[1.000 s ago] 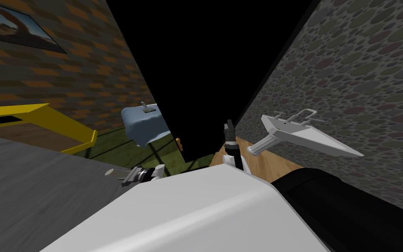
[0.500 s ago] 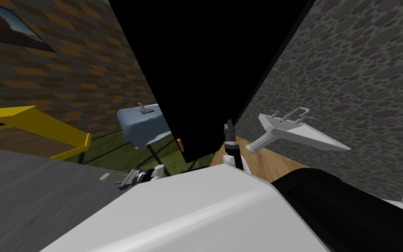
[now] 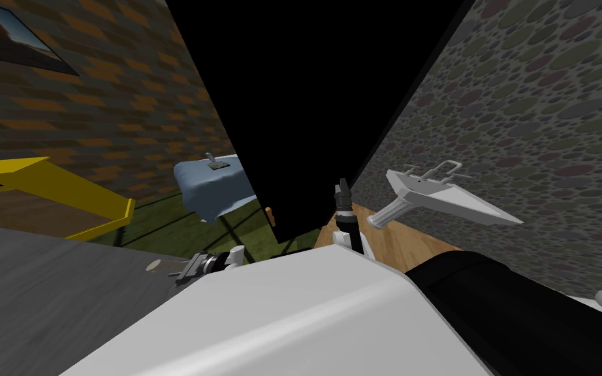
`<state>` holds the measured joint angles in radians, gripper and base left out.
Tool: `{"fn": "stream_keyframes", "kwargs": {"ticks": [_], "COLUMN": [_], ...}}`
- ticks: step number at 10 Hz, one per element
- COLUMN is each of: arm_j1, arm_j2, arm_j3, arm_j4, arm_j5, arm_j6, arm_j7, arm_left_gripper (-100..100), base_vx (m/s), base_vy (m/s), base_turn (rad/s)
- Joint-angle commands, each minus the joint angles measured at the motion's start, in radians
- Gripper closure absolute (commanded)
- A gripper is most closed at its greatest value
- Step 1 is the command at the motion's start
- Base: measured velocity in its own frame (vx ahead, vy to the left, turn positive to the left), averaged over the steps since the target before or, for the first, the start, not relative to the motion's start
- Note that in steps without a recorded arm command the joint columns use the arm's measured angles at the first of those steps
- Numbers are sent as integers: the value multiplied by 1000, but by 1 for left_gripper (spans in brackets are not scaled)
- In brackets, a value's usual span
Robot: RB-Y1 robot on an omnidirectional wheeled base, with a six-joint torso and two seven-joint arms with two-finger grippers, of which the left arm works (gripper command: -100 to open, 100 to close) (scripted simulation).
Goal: Push the door open
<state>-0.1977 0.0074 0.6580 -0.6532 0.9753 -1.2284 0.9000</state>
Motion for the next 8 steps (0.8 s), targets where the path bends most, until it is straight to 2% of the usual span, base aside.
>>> {"fn": "stream_keyframes", "kwargs": {"ticks": [1,4,5,8], "arm_j1": [-1,-17,-17,-27], "arm_j2": [15,14,14,11], "arm_j3": [13,49,49,72], "arm_j4": [15,31,31,42], "arm_j5": [6,36,36,56], "arm_j6": [-30,-73,-73,-101], "arm_j7": [6,-3,-3,-9], "arm_left_gripper": [100,100,100,100], "base_vx": [5,13,17,9], "base_vy": [36,80,96,62], "base_turn": [-41,-96,-55,-49]}}
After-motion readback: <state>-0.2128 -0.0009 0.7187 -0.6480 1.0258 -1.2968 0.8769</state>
